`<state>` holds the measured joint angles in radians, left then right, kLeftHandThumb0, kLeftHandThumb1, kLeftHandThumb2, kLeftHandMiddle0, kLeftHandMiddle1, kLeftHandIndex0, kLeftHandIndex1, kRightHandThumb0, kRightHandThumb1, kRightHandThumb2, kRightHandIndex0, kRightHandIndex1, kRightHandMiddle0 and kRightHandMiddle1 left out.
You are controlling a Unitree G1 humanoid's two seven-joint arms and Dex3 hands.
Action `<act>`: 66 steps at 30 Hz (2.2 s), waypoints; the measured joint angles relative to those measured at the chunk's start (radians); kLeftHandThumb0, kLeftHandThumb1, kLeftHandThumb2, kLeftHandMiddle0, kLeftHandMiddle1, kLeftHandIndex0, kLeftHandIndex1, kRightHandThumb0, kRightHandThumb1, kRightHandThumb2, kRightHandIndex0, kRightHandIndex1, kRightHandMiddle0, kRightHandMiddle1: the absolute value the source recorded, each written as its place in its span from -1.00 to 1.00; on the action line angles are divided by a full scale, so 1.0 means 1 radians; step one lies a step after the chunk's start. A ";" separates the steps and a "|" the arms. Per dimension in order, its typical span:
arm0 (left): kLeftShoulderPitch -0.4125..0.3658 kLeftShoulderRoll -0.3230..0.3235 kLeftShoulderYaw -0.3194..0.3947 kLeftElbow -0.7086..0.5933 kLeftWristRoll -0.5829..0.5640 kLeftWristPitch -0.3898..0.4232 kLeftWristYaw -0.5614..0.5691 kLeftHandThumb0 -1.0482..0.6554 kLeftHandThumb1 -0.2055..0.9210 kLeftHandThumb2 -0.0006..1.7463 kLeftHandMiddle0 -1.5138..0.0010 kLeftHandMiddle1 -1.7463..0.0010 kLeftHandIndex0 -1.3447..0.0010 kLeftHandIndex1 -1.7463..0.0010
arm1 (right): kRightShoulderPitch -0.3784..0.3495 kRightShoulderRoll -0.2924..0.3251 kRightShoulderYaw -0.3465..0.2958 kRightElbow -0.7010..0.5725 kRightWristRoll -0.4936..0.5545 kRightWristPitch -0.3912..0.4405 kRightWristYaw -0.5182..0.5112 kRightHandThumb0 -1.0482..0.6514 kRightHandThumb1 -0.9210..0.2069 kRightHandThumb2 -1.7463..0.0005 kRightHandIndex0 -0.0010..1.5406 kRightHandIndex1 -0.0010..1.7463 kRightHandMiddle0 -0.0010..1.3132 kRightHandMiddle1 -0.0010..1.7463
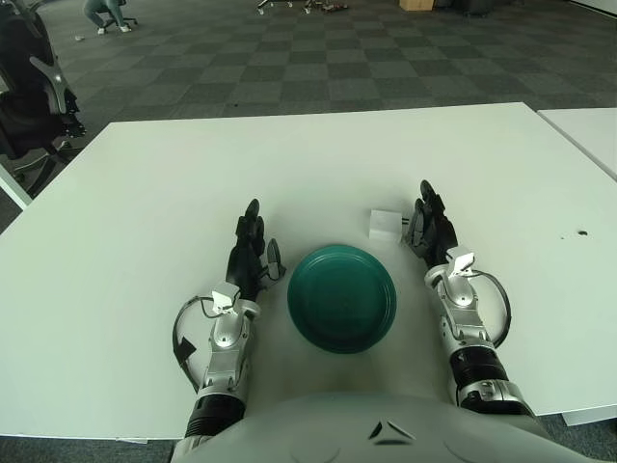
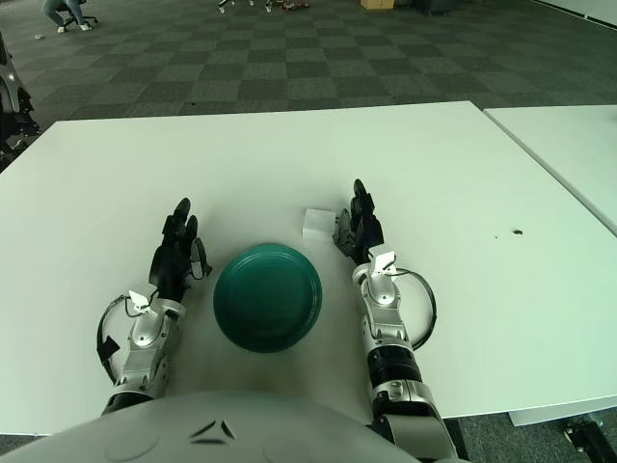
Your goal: Put the charger into the plate.
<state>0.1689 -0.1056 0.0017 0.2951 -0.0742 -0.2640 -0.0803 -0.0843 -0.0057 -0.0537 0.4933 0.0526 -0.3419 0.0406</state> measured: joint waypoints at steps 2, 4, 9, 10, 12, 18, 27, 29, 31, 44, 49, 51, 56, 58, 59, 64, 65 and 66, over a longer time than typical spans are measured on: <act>0.000 -0.001 0.001 0.000 0.000 0.001 0.000 -0.79 1.00 0.14 0.82 0.98 1.00 0.66 | 0.000 0.001 -0.001 0.000 0.002 0.000 0.000 -0.68 -1.00 0.00 -1.00 -1.00 -0.96 -0.98; 0.000 -0.003 0.002 0.001 0.000 0.003 0.002 -0.79 1.00 0.13 0.83 0.98 1.00 0.66 | 0.000 0.002 -0.005 0.000 0.006 0.000 0.000 -0.66 -1.00 0.00 -1.00 -1.00 -0.95 -0.97; -0.003 -0.009 0.005 0.004 0.000 0.006 0.008 -0.81 1.00 0.13 0.84 0.99 1.00 0.68 | 0.003 0.004 -0.017 -0.008 0.015 0.004 -0.002 -0.63 -1.00 0.01 -0.99 -0.99 -0.93 -0.94; -0.005 -0.009 0.004 0.006 0.000 0.007 0.008 -0.81 1.00 0.13 0.84 0.99 1.00 0.68 | 0.008 0.004 -0.021 -0.019 0.016 0.008 -0.002 -0.62 -1.00 0.01 -0.99 -0.99 -0.92 -0.94; -0.006 -0.009 0.004 0.007 0.000 0.006 0.008 -0.81 1.00 0.13 0.85 0.99 1.00 0.69 | 0.022 0.002 -0.030 -0.049 0.019 0.023 -0.002 -0.61 -1.00 0.01 -0.98 -1.00 -0.95 -0.88; -0.021 -0.011 0.015 0.023 -0.012 0.006 0.008 -0.83 1.00 0.14 0.85 1.00 1.00 0.72 | 0.082 -0.012 -0.065 -0.197 0.049 0.107 -0.003 -0.63 -1.00 0.07 -0.97 -0.99 -0.99 -0.73; -0.047 -0.011 0.029 0.054 -0.018 -0.003 0.009 -0.83 1.00 0.13 0.85 1.00 1.00 0.70 | 0.089 -0.086 -0.170 -0.247 0.007 0.046 -0.112 -0.67 -1.00 0.12 -0.94 -0.99 -1.00 -0.57; -0.052 -0.011 0.033 0.061 -0.018 -0.007 0.009 -0.83 1.00 0.12 0.85 1.00 1.00 0.70 | 0.081 -0.106 -0.176 -0.247 -0.034 0.002 -0.142 -0.67 -1.00 0.13 -0.94 -0.99 -1.00 -0.55; -0.058 -0.011 0.035 0.068 -0.018 -0.011 0.009 -0.83 1.00 0.12 0.85 1.00 1.00 0.69 | 0.068 -0.124 -0.175 -0.247 -0.084 -0.030 -0.173 -0.68 -1.00 0.13 -0.94 -0.99 -1.00 -0.55; -0.106 -0.013 0.038 0.113 -0.017 -0.042 0.008 -0.86 1.00 0.11 0.87 1.00 1.00 0.71 | -0.123 -0.263 -0.008 -0.176 -0.597 -0.126 -0.458 -0.74 -1.00 0.41 -0.83 -0.97 -1.00 -0.45; -0.113 -0.013 0.039 0.124 -0.016 -0.066 0.008 -0.85 1.00 0.13 0.86 0.99 1.00 0.70 | -0.191 -0.312 0.093 -0.150 -0.806 -0.094 -0.569 -0.76 -1.00 0.45 -0.84 -0.98 -1.00 -0.43; -0.115 -0.014 0.039 0.127 -0.016 -0.073 0.007 -0.85 1.00 0.13 0.86 0.99 1.00 0.69 | -0.212 -0.324 0.131 -0.143 -0.871 -0.074 -0.599 -0.77 -1.00 0.44 -0.84 -0.98 -1.00 -0.44; -0.119 -0.014 0.039 0.137 -0.016 -0.091 0.001 -0.82 1.00 0.14 0.83 0.98 1.00 0.64 | -0.266 -0.338 0.223 -0.108 -0.983 -0.025 -0.637 -0.82 -1.00 0.36 -0.86 -0.99 -1.00 -0.53; -0.120 -0.014 0.039 0.138 -0.016 -0.100 -0.002 -0.81 1.00 0.13 0.83 0.98 1.00 0.63 | -0.286 -0.343 0.262 -0.094 -1.025 -0.001 -0.639 -0.83 -1.00 0.30 -0.86 -0.99 -1.00 -0.60; -0.120 -0.014 0.039 0.139 -0.016 -0.104 -0.004 -0.81 1.00 0.13 0.83 0.98 1.00 0.63 | -0.294 -0.347 0.279 -0.091 -1.045 0.010 -0.638 -0.84 -1.00 0.25 -0.86 -1.00 -1.00 -0.64; -0.123 -0.014 0.039 0.139 -0.016 -0.123 -0.010 -0.81 1.00 0.12 0.83 0.99 1.00 0.62 | -0.326 -0.380 0.355 -0.097 -1.125 0.047 -0.598 -0.86 -1.00 0.14 -0.87 -1.00 -1.00 -0.77; -0.124 -0.014 0.039 0.140 -0.016 -0.125 -0.010 -0.80 1.00 0.12 0.83 0.99 1.00 0.62 | -0.330 -0.387 0.367 -0.101 -1.134 0.052 -0.586 -0.86 -1.00 0.12 -0.87 -1.00 -1.00 -0.80; -0.125 -0.014 0.039 0.141 -0.016 -0.127 -0.010 -0.80 1.00 0.11 0.83 0.99 1.00 0.62 | -0.334 -0.394 0.378 -0.105 -1.144 0.057 -0.575 -0.86 -1.00 0.10 -0.87 -1.00 -1.00 -0.82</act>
<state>0.0439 -0.1199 0.0407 0.4358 -0.0904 -0.3910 -0.0906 -0.4179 -0.3992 0.3248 0.3883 -1.0916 -0.2849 -0.5340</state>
